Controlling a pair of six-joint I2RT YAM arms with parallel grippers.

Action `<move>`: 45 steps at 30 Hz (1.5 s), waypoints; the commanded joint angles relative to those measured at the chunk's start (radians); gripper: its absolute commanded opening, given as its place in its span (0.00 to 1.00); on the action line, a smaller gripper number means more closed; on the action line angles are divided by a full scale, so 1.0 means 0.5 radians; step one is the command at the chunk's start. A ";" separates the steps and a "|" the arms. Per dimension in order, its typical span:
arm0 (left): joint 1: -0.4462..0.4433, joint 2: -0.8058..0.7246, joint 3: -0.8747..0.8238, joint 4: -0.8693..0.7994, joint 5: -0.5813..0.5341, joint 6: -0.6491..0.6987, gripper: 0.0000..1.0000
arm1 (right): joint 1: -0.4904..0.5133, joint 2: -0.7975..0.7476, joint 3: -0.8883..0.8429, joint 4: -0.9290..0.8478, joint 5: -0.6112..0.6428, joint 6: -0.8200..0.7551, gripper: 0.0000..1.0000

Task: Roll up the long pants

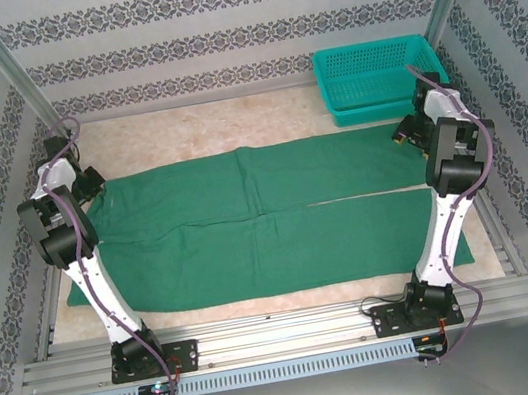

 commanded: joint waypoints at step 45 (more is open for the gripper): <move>-0.067 0.197 0.045 -0.203 0.170 0.058 0.08 | -0.009 0.205 0.145 -0.427 0.197 -0.251 0.72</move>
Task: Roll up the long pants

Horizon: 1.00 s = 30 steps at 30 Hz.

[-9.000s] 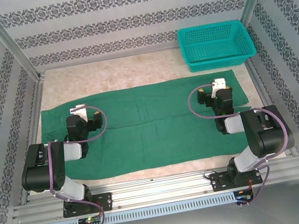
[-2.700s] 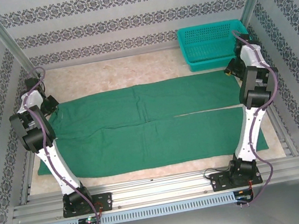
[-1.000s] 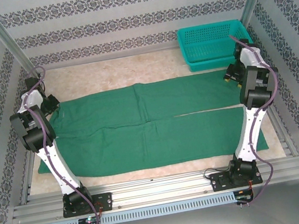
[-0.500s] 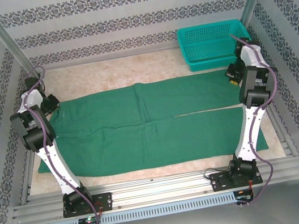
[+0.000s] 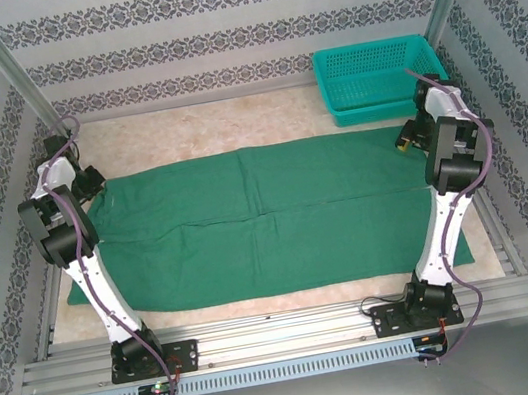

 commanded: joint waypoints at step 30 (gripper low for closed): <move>-0.101 -0.101 0.152 -0.030 0.084 -0.216 0.00 | 0.032 -0.480 -0.560 0.560 -0.043 0.196 0.00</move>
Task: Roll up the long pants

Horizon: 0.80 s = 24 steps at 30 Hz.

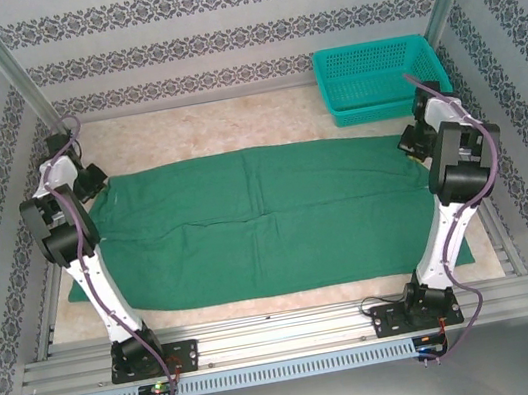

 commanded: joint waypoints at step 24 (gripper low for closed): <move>0.062 -0.236 0.660 -0.324 -0.392 -0.128 0.00 | -0.104 -0.554 0.025 0.240 0.179 0.042 0.00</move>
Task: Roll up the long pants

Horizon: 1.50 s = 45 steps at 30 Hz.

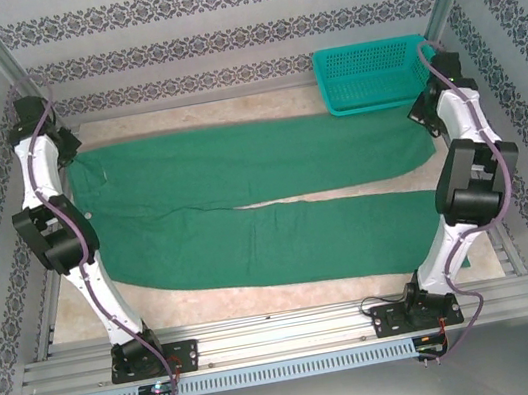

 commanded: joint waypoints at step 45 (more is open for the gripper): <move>-0.206 0.734 1.276 -0.109 0.021 -0.221 0.00 | 0.533 0.641 1.293 -0.106 0.397 -0.274 0.00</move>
